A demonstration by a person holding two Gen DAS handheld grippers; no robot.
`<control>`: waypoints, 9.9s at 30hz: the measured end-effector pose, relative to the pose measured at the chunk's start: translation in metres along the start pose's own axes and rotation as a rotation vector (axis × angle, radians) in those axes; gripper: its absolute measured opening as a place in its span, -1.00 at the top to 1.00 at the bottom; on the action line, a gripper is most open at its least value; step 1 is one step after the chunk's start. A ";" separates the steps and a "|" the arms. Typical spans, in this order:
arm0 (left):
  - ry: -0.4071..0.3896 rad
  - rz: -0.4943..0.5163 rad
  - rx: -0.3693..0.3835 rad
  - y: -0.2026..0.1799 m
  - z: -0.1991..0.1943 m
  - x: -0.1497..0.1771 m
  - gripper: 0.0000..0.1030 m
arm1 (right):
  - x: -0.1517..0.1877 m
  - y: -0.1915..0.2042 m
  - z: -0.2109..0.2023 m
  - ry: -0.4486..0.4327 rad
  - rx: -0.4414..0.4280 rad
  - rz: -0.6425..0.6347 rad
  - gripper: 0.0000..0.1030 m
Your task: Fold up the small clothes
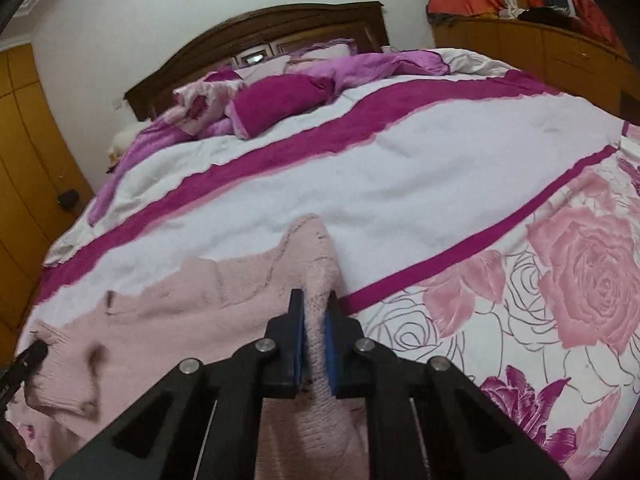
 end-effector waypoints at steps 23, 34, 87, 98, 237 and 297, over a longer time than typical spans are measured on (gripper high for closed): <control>0.071 0.175 0.099 -0.052 -0.034 0.024 0.67 | 0.033 0.031 -0.039 0.114 -0.009 -0.005 0.11; 0.102 0.261 0.069 -0.085 -0.002 0.042 0.67 | 0.059 0.033 -0.024 0.128 0.013 -0.084 0.08; 0.208 -0.202 -0.101 0.092 0.011 0.052 1.00 | 0.026 0.012 0.020 0.149 0.071 -0.125 0.07; 0.212 -0.298 -0.232 0.155 -0.046 0.066 0.76 | 0.038 0.049 -0.039 0.152 -0.053 -0.091 -0.34; 0.257 -0.326 -0.077 0.133 -0.043 0.103 0.87 | 0.110 0.300 0.050 0.518 -0.240 -0.581 0.73; 0.167 -0.158 -0.012 0.076 -0.019 0.032 0.86 | 0.044 0.048 0.000 0.405 -0.021 -0.465 0.78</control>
Point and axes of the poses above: each gripper's, at about its wrist camera, not at the fingertips, and z roughly the way its jaws point, y to its left, x to its underside, the point moved 7 cm from there along z, roughly the way its jaws point, and after that the axes turned 12 degrees about -x, right-handed, at the moved point
